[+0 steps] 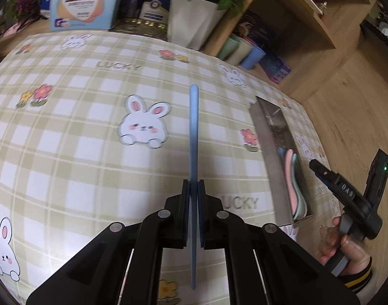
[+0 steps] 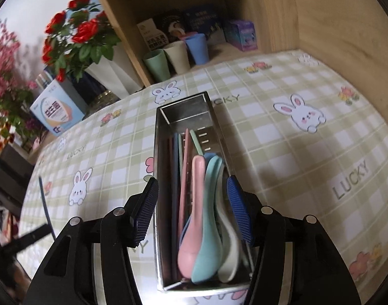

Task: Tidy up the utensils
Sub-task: 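Lower the blue chopstick into the steel tray and open the left gripper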

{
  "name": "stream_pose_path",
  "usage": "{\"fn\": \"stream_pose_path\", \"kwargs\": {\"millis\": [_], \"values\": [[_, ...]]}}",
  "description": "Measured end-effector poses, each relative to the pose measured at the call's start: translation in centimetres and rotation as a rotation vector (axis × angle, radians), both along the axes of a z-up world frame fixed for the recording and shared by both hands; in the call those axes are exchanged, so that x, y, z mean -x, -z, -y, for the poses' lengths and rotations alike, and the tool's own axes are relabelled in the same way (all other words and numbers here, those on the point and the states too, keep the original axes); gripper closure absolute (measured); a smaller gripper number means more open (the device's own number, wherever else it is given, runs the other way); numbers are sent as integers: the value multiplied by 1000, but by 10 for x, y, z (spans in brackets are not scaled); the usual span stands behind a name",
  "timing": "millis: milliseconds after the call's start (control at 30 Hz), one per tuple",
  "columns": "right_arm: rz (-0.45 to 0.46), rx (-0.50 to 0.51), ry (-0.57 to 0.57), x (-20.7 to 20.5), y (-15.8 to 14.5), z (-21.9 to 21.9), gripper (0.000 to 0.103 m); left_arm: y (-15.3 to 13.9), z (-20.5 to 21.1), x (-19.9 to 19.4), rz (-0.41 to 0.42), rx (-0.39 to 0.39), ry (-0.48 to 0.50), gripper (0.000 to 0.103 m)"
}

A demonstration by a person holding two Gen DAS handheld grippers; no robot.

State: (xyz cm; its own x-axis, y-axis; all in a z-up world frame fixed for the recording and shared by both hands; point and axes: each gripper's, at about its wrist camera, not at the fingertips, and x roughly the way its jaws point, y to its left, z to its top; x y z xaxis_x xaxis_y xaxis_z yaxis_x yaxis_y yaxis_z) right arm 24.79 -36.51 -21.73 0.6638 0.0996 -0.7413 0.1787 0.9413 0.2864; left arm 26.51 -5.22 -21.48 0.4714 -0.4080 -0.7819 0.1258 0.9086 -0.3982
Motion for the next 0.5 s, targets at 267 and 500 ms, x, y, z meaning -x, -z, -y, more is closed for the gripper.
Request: {"fn": "stream_pose_path", "kwargs": {"millis": [267,500], "values": [[28,-53,32,11,2,30,48,-21,60,-12,31,12,99,97],[42,-88,75,19,6,55,48,-31,104,-19,18,45,184,97]]}}
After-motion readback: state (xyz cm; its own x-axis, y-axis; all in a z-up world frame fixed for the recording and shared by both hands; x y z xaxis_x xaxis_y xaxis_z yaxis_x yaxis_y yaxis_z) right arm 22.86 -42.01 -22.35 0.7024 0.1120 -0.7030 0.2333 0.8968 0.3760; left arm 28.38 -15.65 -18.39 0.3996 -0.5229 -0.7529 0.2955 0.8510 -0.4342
